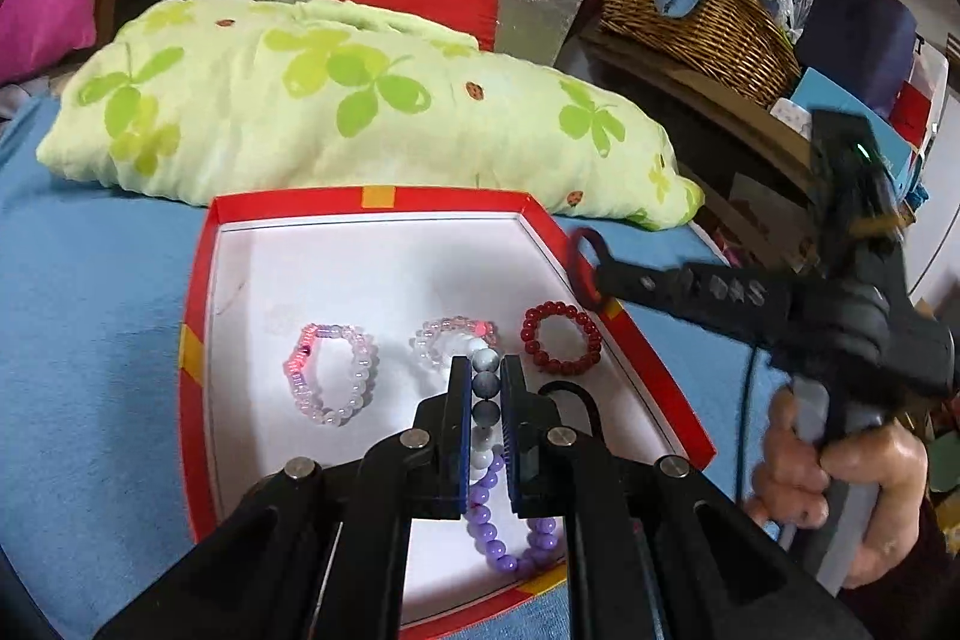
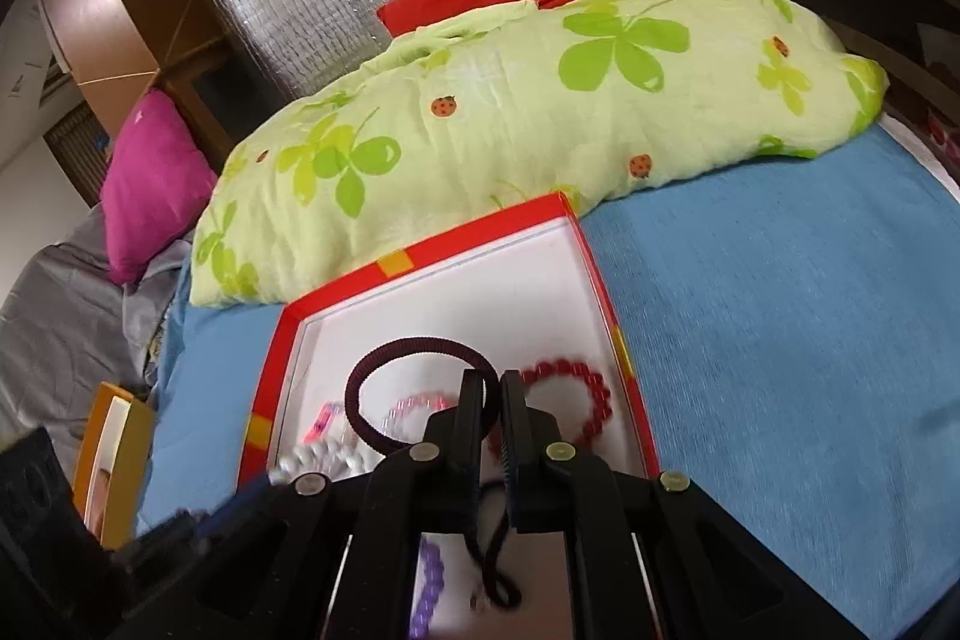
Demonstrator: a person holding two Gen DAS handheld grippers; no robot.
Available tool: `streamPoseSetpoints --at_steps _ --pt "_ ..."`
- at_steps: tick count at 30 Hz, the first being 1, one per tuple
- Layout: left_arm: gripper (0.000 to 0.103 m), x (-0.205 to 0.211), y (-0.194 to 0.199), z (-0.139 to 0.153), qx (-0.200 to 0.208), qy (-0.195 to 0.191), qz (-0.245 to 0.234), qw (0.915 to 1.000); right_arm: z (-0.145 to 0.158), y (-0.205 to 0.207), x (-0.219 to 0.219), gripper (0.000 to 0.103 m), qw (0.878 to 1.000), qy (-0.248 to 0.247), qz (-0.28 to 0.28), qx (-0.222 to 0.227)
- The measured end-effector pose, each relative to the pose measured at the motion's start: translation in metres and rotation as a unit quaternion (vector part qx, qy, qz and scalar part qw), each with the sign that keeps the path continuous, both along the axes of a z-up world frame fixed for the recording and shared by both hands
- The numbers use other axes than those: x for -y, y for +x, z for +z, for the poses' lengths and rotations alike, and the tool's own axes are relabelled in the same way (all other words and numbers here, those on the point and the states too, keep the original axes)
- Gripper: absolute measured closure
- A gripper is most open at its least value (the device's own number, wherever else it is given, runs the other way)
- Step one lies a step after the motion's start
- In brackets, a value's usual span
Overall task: Organize jewelry
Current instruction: 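Carry the white bracelet and dark red bangle into the red box and open both tools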
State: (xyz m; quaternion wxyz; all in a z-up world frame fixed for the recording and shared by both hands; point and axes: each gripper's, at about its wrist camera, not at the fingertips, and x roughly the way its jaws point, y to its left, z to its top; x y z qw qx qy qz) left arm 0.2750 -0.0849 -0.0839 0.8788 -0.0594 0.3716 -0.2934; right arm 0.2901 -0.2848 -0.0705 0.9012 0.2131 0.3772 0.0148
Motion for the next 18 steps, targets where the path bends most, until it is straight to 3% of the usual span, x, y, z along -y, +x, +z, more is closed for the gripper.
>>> streamPoseSetpoints --at_steps 8,18 --pt "0.093 0.006 0.006 -0.003 -0.009 -0.006 -0.017 0.9998 -0.009 0.039 -0.007 0.096 1.000 0.003 0.007 -0.021" --pt "0.093 0.007 0.023 -0.030 -0.061 0.085 0.012 0.9945 -0.026 0.078 -0.015 0.095 0.999 0.001 0.013 -0.043"
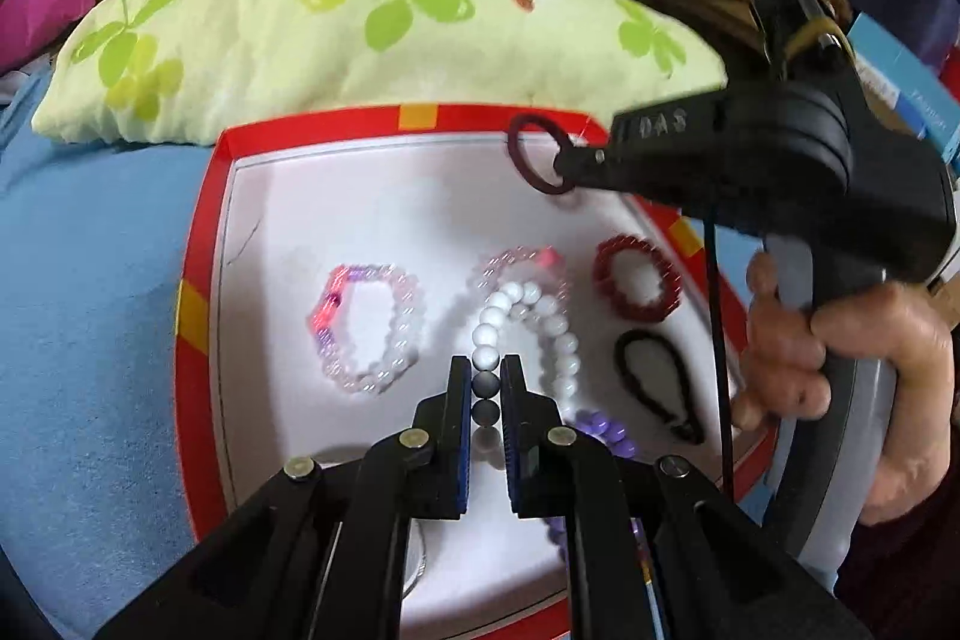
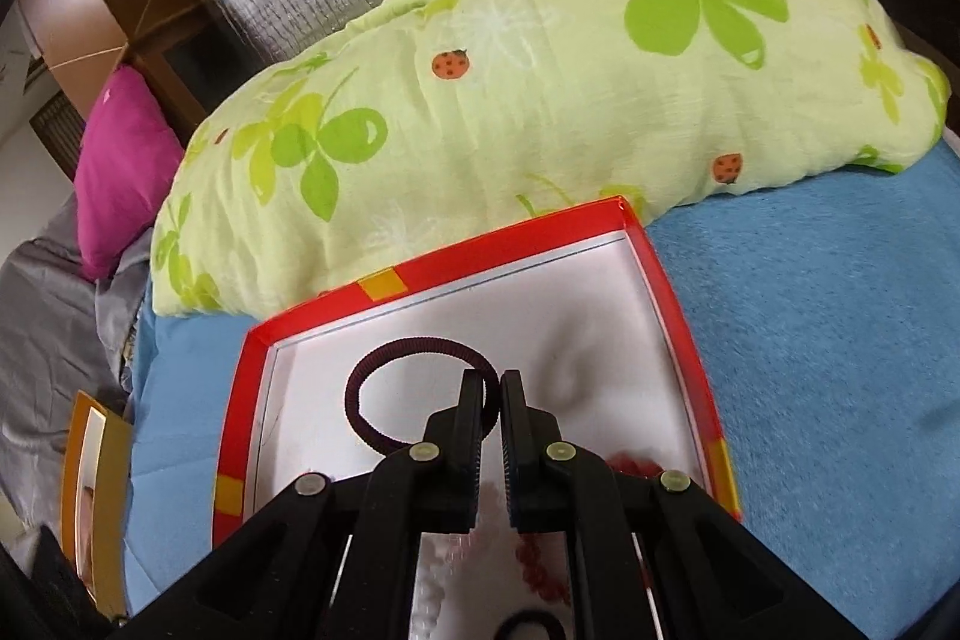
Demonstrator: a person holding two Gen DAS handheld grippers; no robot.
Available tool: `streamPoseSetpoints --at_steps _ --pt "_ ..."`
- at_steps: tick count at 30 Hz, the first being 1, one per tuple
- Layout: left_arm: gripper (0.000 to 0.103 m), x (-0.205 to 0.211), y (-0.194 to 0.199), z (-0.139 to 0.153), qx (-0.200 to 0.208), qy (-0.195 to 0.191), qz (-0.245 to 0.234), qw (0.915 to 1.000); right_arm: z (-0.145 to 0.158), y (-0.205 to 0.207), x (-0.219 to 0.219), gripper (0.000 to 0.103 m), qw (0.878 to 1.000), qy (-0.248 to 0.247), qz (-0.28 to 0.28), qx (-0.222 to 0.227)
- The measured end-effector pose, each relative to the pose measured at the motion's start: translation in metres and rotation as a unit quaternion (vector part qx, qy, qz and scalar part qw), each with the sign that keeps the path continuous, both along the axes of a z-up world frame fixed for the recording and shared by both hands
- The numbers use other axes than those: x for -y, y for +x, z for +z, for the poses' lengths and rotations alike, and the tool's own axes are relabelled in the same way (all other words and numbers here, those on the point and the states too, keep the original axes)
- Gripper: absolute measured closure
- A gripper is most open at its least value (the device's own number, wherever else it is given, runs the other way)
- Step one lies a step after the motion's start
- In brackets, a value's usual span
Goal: Organize jewelry
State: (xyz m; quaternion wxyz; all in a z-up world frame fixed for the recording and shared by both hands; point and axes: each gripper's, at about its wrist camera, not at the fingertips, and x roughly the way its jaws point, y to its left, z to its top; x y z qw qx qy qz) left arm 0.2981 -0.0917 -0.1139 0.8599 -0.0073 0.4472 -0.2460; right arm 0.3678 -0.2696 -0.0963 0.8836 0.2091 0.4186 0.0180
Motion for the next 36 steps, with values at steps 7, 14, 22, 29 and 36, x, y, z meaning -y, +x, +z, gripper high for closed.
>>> streamPoseSetpoints --at_steps 7,14,22,29,36 --pt "0.071 -0.005 -0.002 0.001 0.014 0.047 0.021 0.9986 -0.016 0.016 -0.007 0.093 1.000 0.006 -0.006 -0.028" --pt "0.052 -0.018 -0.002 0.009 0.046 0.073 0.050 0.9950 -0.013 0.009 0.013 0.093 0.998 0.032 -0.034 -0.036" --pt "0.033 -0.023 -0.022 0.028 0.105 0.120 0.076 0.9844 0.002 -0.030 0.029 0.093 0.998 0.046 -0.041 -0.026" --pt "0.022 -0.028 -0.046 0.047 0.132 0.139 0.104 0.9760 0.023 -0.091 0.031 0.092 0.999 0.019 -0.045 0.016" --pt "0.021 -0.029 -0.088 0.060 0.161 0.149 0.095 0.9709 0.042 -0.144 0.010 0.058 0.998 -0.012 -0.025 0.055"
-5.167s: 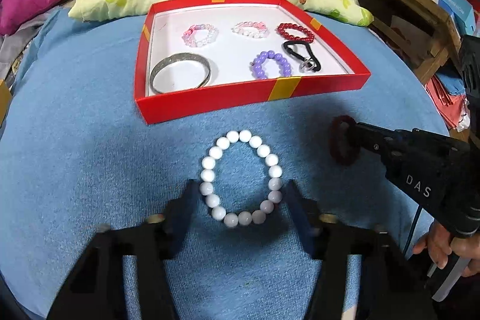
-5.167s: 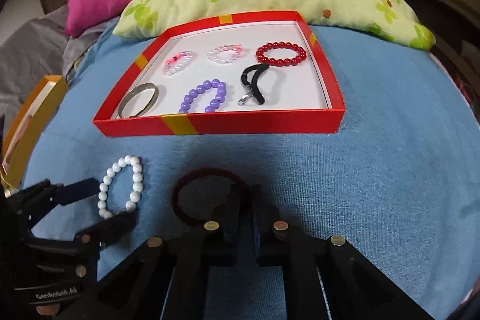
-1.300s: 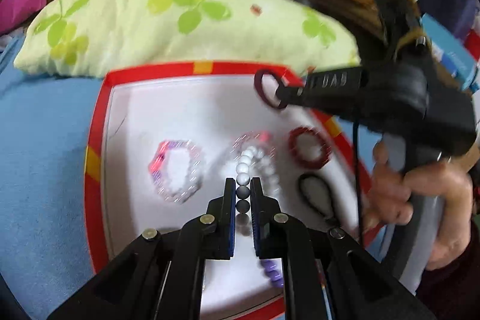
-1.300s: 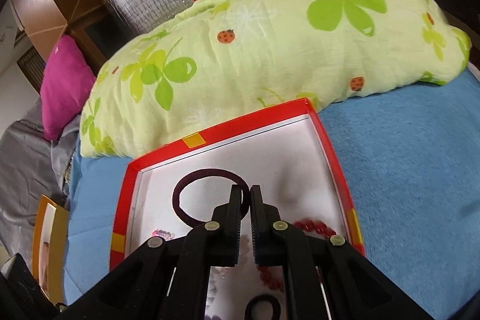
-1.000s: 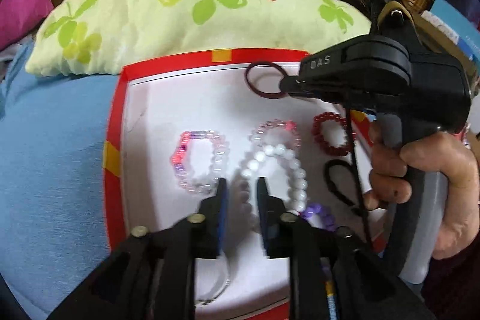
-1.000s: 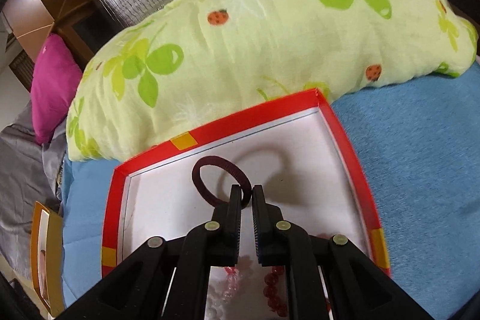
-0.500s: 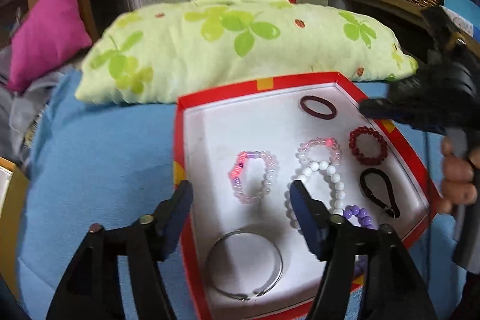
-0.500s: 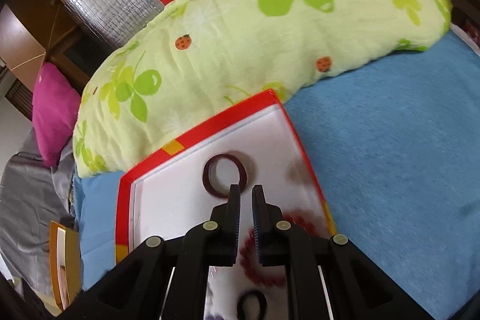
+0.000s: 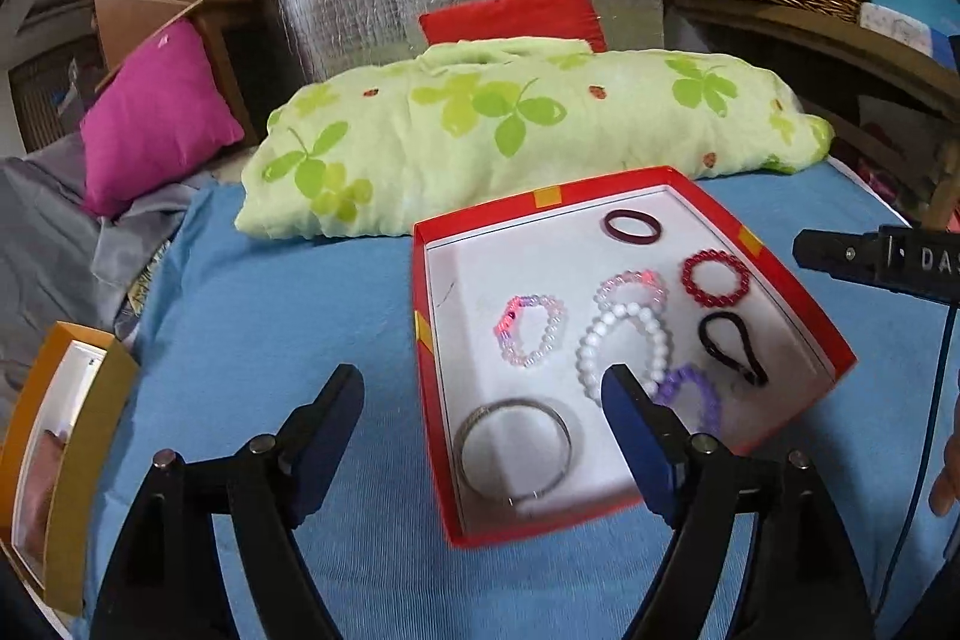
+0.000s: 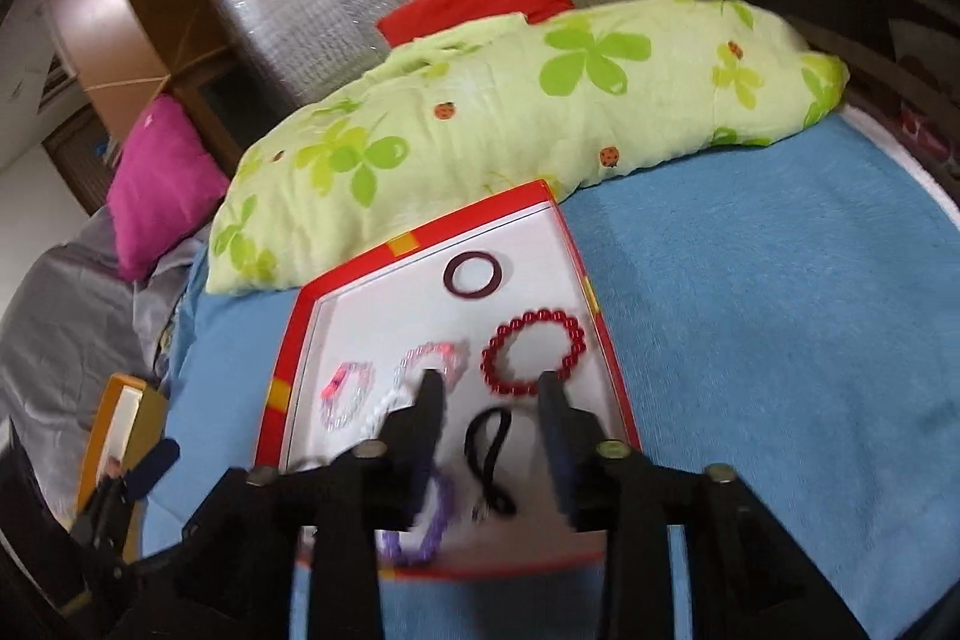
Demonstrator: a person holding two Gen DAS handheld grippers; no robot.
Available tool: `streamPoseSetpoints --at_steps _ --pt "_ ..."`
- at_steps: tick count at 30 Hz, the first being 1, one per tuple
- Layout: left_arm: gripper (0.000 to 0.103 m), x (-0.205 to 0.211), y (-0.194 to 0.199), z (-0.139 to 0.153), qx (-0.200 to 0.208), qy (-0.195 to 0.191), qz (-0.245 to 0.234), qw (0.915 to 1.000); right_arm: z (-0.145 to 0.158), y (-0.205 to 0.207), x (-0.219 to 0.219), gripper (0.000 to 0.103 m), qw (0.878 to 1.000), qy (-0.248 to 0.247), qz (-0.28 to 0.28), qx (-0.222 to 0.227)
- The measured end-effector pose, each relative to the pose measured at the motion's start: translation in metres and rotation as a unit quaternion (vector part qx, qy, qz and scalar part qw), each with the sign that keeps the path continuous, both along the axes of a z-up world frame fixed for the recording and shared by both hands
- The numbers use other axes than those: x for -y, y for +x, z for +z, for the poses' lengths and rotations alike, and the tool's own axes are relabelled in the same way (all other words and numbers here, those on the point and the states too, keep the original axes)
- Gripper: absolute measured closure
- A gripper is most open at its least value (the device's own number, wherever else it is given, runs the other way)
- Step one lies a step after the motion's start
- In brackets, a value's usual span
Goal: Organize jewelry
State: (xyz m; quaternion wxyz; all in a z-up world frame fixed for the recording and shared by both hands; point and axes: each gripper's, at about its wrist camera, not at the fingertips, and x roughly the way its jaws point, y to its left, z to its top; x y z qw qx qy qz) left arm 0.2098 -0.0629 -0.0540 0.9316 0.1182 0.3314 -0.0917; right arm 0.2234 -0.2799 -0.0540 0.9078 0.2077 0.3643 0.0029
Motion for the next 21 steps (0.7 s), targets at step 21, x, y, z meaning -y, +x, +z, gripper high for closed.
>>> streamPoseSetpoints --at_steps 21 --pt "0.021 0.006 -0.074 0.027 0.035 0.014 -0.017 0.9991 0.014 -0.124 -0.016 0.056 0.996 -0.076 -0.005 0.054"
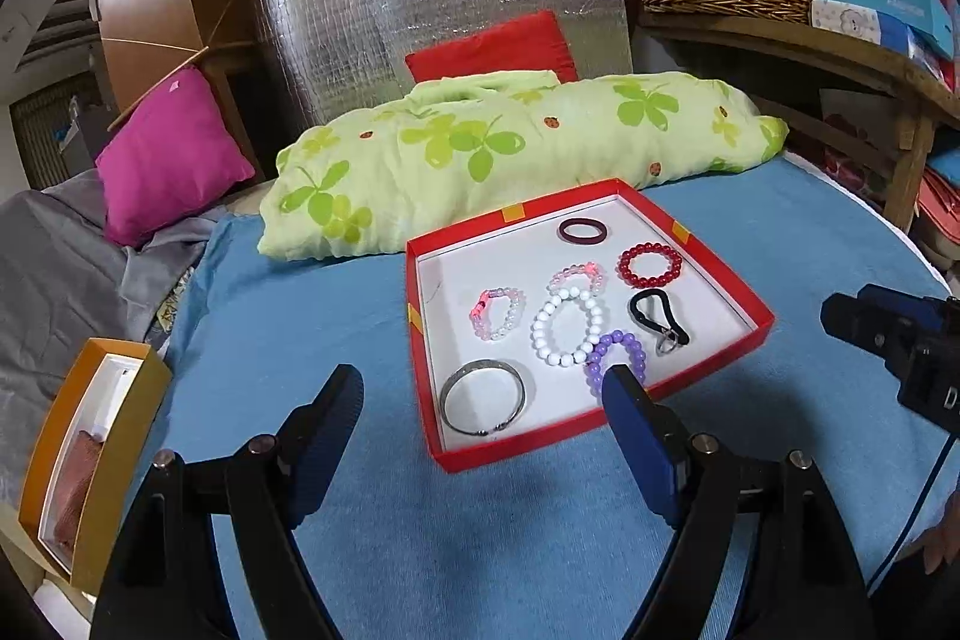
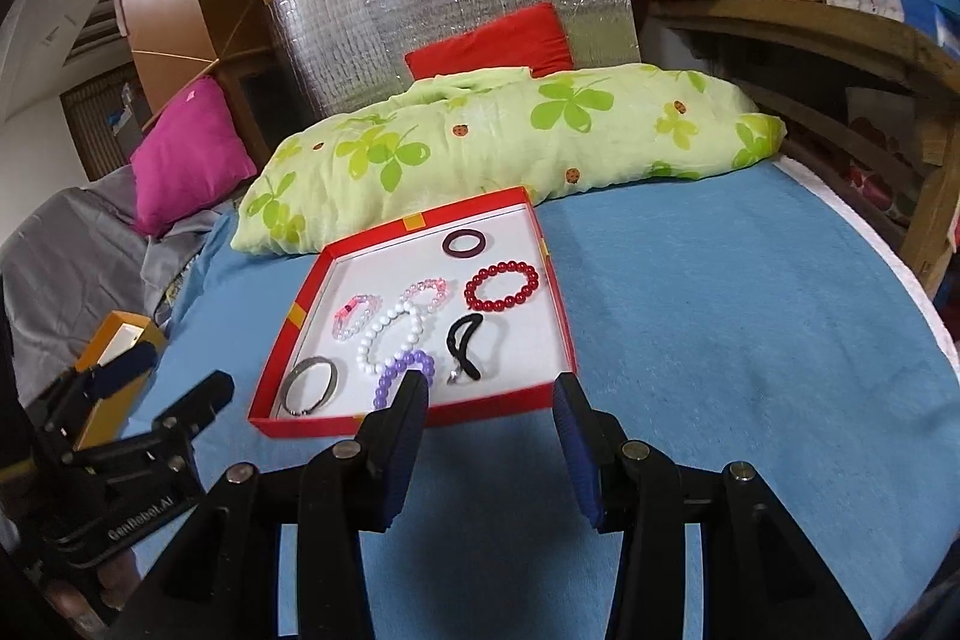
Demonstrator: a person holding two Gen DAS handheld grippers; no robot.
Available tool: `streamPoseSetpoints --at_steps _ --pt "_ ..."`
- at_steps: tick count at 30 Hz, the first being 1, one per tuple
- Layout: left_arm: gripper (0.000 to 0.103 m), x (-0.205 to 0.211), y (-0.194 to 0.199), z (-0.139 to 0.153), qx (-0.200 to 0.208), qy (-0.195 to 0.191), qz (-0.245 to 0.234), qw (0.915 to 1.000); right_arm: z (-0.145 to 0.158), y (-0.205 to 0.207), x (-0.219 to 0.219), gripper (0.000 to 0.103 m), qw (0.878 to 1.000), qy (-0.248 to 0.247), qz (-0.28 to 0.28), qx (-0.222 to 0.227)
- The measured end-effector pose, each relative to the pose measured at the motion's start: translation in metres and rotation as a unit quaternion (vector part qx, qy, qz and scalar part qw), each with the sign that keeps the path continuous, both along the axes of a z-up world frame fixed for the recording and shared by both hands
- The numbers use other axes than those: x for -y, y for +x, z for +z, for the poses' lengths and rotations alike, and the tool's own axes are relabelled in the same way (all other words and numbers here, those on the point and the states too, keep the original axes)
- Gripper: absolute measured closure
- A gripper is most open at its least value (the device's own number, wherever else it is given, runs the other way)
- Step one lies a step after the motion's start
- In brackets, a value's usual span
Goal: Organize jewelry
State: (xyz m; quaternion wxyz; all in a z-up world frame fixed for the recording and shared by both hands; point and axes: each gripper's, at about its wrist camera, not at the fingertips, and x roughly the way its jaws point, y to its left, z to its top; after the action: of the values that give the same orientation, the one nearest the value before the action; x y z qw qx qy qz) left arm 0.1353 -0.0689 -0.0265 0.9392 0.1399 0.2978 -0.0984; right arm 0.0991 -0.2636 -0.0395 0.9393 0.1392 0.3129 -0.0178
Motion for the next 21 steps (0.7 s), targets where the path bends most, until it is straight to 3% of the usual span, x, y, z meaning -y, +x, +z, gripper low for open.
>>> streamPoseSetpoints --at_steps 12,21 --pt "0.021 -0.013 -0.025 0.013 0.008 0.002 0.027 0.9996 0.009 -0.043 -0.021 0.052 0.998 -0.040 0.012 0.038" --pt "0.021 -0.023 -0.065 0.025 0.015 -0.003 0.043 0.9989 0.020 -0.074 -0.027 0.051 0.999 -0.040 0.012 0.034"
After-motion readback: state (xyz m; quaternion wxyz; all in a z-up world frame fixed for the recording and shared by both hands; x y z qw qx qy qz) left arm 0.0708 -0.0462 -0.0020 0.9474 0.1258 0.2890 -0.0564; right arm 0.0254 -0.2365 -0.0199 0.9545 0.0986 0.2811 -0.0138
